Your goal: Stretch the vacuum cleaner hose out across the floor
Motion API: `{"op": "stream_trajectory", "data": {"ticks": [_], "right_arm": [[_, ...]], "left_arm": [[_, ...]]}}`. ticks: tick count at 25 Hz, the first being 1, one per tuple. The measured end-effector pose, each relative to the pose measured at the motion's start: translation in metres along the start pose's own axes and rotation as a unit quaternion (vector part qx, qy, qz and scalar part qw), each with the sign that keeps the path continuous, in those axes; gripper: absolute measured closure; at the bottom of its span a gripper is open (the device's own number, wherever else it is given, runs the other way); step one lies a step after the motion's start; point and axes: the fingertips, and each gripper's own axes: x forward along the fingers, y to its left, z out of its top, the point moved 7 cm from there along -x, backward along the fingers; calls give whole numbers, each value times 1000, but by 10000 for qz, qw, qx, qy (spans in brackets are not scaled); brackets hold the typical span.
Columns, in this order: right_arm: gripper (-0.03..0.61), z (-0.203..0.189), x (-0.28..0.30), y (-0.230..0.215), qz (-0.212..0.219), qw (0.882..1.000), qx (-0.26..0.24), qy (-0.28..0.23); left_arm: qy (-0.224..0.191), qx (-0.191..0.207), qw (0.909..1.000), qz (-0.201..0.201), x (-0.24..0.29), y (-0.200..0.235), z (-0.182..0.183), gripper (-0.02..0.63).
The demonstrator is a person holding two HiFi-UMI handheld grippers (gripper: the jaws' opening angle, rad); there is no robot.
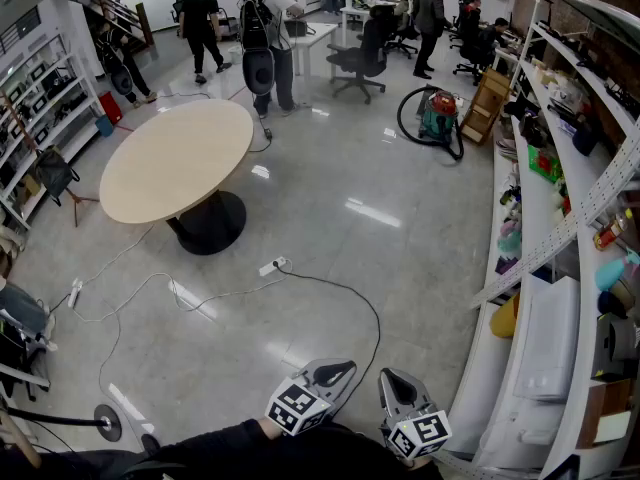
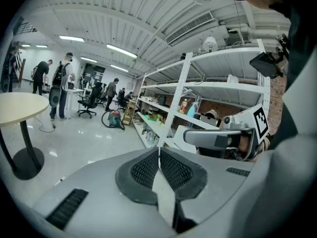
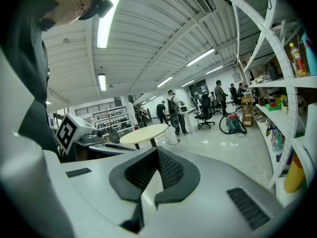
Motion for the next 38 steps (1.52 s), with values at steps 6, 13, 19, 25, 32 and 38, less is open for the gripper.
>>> {"op": "stream_trajectory", "data": {"ticks": [6,13,19,25,32,38], "right_arm": [[575,7,68,-9,-109,9998,58,184],[575,17,105,-13,-177,9989,100,414],[575,21,113,-39,-304,9981,399,357],[574,28,127,-100,-156,9976,617,261],[574,81,148,-205,192,9980,602,-71],[574,108,139,-295,319,9976,580,-178]], "left_arm": [[18,-83,9999,-119,8,68,10,589],[122,-350,9988,-333,18,107,12,589],[392,-340,9973,-522,45,112,18,589],[596,-141,9969,-502,102,111,38,589],[606,-38,9977,288,183,123,97,589],[660,89,9969,418,264,106,134,589]]}}
